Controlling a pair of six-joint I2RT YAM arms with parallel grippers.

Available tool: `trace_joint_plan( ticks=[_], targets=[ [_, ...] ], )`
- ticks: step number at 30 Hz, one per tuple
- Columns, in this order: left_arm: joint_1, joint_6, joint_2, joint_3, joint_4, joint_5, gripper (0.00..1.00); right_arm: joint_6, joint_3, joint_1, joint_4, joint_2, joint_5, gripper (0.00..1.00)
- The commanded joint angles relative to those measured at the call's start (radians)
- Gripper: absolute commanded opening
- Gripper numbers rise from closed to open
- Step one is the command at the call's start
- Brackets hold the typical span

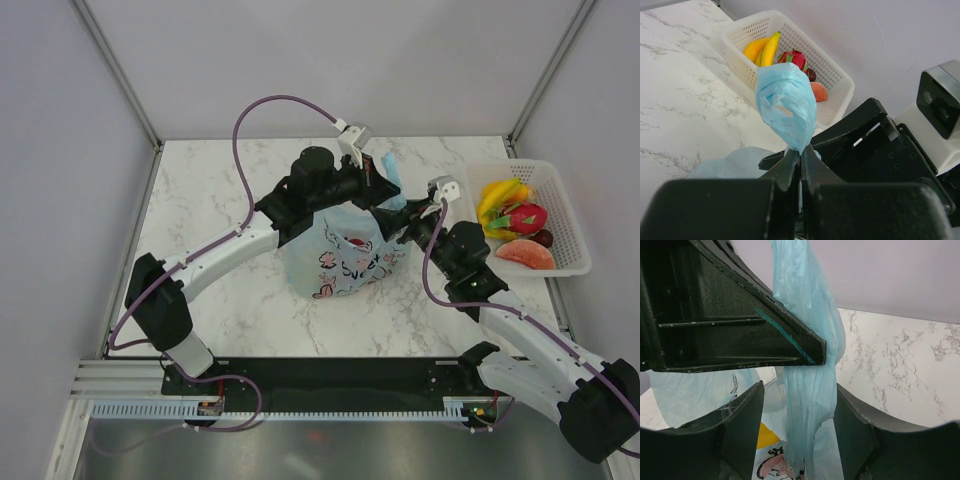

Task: Place the fake fruits into the plastic bag and tie a complex knot
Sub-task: Adjust the plastic bag at the center of the board.

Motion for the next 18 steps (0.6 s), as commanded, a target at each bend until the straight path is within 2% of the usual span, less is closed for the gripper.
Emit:
trace_joint_plan(
  ticks=[1, 13, 18],
  targets=[
    [-0.006, -0.012, -0.036, 0.010, 0.042, -0.015, 0.02, 0.009, -0.005, -0.002, 0.065, -0.007, -0.009, 0.64],
    [-0.013, -0.052, -0.079, -0.019, 0.027, -0.110, 0.02, 0.035, 0.008, 0.050, 0.128, 0.061, 0.166, 0.69],
    [-0.013, -0.070, -0.087, -0.042, 0.047, -0.142, 0.02, 0.043, 0.001, 0.093, 0.162, 0.042, 0.226, 0.79]
  ],
)
